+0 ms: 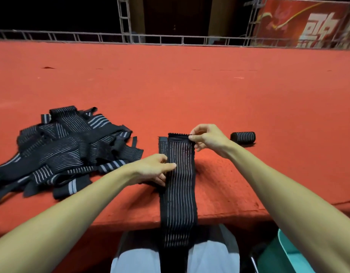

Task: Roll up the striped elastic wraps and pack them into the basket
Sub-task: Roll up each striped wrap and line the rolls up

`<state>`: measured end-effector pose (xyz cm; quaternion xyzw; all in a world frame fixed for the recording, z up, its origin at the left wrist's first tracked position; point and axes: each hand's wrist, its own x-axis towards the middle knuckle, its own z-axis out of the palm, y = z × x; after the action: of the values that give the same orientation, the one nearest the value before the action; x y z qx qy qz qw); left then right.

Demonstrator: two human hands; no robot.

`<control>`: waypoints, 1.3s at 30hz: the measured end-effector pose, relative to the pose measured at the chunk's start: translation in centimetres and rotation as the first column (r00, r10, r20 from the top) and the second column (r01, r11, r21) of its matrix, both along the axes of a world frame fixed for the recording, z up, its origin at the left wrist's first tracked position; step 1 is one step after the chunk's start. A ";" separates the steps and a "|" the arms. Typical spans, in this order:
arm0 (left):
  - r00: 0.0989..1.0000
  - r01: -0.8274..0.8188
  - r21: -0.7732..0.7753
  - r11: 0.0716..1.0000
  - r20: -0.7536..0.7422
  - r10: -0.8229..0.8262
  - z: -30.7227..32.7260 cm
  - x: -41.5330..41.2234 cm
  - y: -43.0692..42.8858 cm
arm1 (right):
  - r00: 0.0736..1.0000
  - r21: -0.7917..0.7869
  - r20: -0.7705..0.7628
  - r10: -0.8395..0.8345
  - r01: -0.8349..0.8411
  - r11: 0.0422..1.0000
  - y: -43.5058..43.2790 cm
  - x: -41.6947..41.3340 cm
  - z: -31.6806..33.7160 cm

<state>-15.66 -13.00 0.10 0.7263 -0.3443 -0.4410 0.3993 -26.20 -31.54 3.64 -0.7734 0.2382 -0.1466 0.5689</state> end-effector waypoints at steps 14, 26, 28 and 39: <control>0.780 -0.274 -0.411 0.870 0.434 0.451 -3.3 8.5 -6.2 | 0.995 -0.189 0.046 -0.086 0.093 0.978 -2.8 6.8 -6.9; 0.577 -0.321 -0.324 0.890 0.678 0.455 -7.5 11.4 -10.7 | 0.975 -0.493 0.059 -0.215 0.216 0.843 -5.7 11.7 -11.2; 0.584 -0.322 -0.316 0.893 0.676 0.450 -7.7 11.5 -10.9 | 0.973 -0.494 0.042 -0.225 0.216 0.842 -5.9 11.9 -11.3; 0.711 -0.190 -0.263 0.946 0.628 0.317 -6.2 11.0 -9.7 | 0.983 -0.514 0.114 -0.147 0.185 0.837 -4.8 11.1 -10.3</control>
<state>-4.70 -22.73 -6.11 0.8365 -0.3979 -0.0627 0.3714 -15.11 -36.29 -6.64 -0.8696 0.2352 -0.2815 0.3305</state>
